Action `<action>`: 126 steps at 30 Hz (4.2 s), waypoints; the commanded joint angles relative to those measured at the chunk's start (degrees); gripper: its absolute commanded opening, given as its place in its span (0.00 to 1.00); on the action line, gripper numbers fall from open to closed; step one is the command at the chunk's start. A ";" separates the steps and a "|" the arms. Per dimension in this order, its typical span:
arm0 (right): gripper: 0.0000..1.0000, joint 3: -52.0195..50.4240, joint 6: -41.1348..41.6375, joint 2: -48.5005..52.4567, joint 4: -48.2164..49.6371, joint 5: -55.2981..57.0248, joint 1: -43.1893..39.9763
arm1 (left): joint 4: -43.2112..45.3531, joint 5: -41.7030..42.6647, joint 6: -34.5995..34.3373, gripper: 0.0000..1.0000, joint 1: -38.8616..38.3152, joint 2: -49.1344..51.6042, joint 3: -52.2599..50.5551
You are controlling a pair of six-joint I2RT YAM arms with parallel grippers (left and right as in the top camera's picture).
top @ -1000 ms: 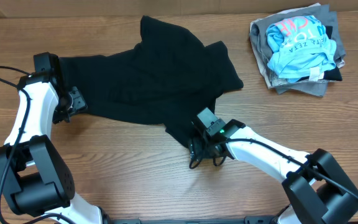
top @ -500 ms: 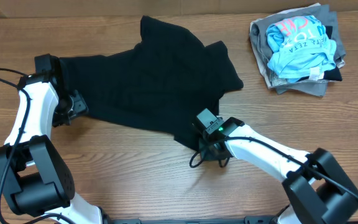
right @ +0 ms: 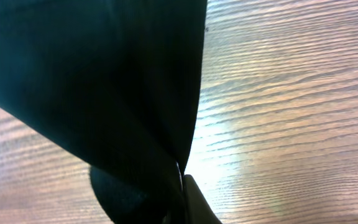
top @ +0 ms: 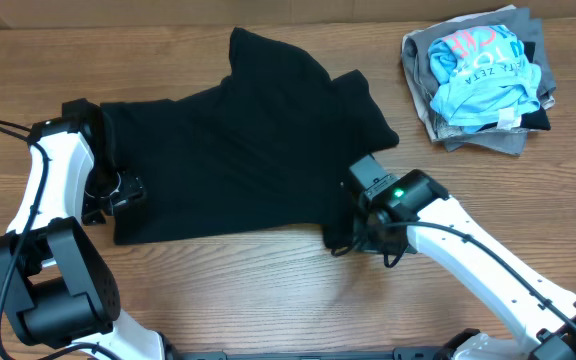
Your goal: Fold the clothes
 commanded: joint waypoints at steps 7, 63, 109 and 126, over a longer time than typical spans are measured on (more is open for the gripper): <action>0.04 0.92 0.37 -0.68 2.45 0.22 -1.66 | 6.36 4.17 0.42 0.62 0.26 0.55 -10.71; 0.04 0.92 0.26 -0.68 6.73 0.39 -1.66 | 3.26 7.87 2.91 1.00 0.26 4.57 10.78; 0.04 11.39 0.87 -7.78 -0.26 0.37 -4.57 | -2.80 7.93 3.13 0.04 0.26 -10.71 15.50; 0.04 12.11 -1.11 -13.31 -7.56 -4.76 -6.49 | -17.35 0.48 3.61 0.04 0.26 -24.90 17.46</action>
